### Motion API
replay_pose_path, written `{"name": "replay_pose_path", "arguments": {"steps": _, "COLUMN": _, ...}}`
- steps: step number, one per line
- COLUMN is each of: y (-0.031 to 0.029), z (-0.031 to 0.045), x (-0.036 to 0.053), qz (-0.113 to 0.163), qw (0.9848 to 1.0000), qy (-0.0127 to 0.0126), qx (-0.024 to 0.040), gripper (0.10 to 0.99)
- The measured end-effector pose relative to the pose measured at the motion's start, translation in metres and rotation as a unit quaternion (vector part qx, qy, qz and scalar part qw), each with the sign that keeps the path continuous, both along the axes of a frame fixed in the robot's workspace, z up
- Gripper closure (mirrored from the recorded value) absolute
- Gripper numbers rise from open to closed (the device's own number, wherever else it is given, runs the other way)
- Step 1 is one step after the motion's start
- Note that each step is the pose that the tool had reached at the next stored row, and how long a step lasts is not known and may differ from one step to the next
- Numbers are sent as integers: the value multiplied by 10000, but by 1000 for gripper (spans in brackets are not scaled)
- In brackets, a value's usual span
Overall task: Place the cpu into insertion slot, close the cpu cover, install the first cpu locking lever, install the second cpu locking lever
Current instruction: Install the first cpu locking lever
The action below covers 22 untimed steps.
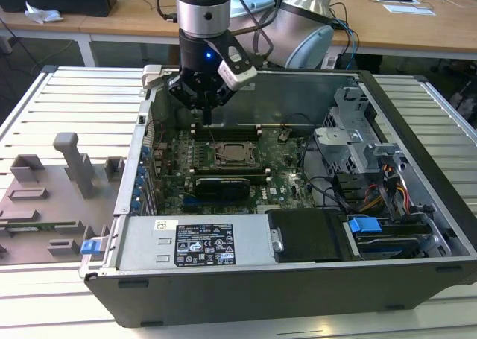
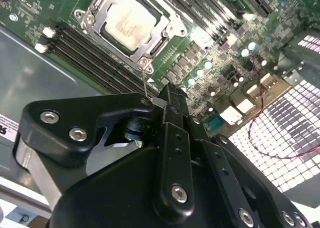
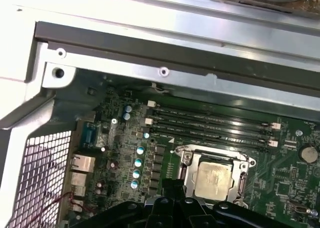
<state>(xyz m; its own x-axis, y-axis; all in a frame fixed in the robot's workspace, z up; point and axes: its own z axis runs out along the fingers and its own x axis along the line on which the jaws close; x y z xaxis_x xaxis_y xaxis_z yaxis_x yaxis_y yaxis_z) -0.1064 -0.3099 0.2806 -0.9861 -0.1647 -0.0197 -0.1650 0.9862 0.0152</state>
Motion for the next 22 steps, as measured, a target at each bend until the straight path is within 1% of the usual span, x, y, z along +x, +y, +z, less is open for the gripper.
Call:
{"name": "replay_pose_path", "arguments": {"steps": 2, "y": 17, "z": -15, "x": -23, "qz": -61, "qw": 10000, "qy": 0, "qx": 1, "gripper": 980}}
{"name": "replay_pose_path", "arguments": {"steps": 6, "y": 47, "z": -40, "x": -112, "qz": -200, "qw": 9998, "qy": 1, "qx": 0, "gripper": 980}}
{"name": "replay_pose_path", "arguments": {"steps": 8, "y": 68, "z": -61, "x": -128, "qz": -256, "qw": 9997, "qy": 0, "qx": 1, "gripper": 980}}
{"name": "replay_pose_path", "arguments": {"steps": 11, "y": 91, "z": -104, "x": -136, "qz": -326, "qw": 9995, "qy": 1, "qx": -1, "gripper": 980}}
{"name": "replay_pose_path", "arguments": {"steps": 14, "y": 163, "z": -162, "x": -136, "qz": -401, "qw": 9992, "qy": 0, "qx": 0, "gripper": 980}}
{"name": "replay_pose_path", "arguments": {"steps": 18, "y": 230, "z": -183, "x": -135, "qz": -435, "qw": 9991, "qy": 0, "qx": 0, "gripper": 980}}
{"name": "replay_pose_path", "arguments": {"steps": 20, "y": 241, "z": -185, "x": -115, "qz": -434, "qw": 9991, "qy": 0, "qx": 0, "gripper": 980}}
{"name": "replay_pose_path", "arguments": {"steps": 22, "y": 245, "z": -187, "x": -72, "qz": -435, "qw": 9991, "qy": 0, "qx": 0, "gripper": 980}}
